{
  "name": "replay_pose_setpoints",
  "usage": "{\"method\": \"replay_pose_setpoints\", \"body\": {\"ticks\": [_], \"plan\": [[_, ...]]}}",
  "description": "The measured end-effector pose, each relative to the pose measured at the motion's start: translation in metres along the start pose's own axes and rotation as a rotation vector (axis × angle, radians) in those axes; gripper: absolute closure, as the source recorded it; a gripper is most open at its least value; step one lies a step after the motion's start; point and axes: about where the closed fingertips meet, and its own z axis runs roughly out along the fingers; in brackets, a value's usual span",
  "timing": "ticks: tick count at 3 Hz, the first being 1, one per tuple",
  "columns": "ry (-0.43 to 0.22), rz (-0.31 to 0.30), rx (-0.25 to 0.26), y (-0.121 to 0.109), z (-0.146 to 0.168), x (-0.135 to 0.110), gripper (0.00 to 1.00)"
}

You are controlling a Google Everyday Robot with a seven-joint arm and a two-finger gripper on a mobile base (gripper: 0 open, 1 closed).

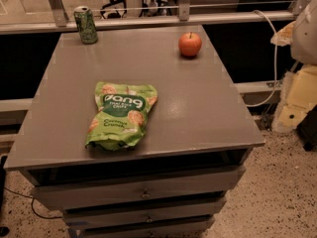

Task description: Move green rice chip bag near apple

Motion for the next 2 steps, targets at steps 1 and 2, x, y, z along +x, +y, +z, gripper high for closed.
{"method": "replay_pose_setpoints", "body": {"ticks": [1, 2], "plan": [[-0.015, -0.006, 0.007, -0.001, -0.002, -0.002, 0.00], [-0.122, -0.035, -0.019, 0.002, 0.018, -0.027, 0.00]]}}
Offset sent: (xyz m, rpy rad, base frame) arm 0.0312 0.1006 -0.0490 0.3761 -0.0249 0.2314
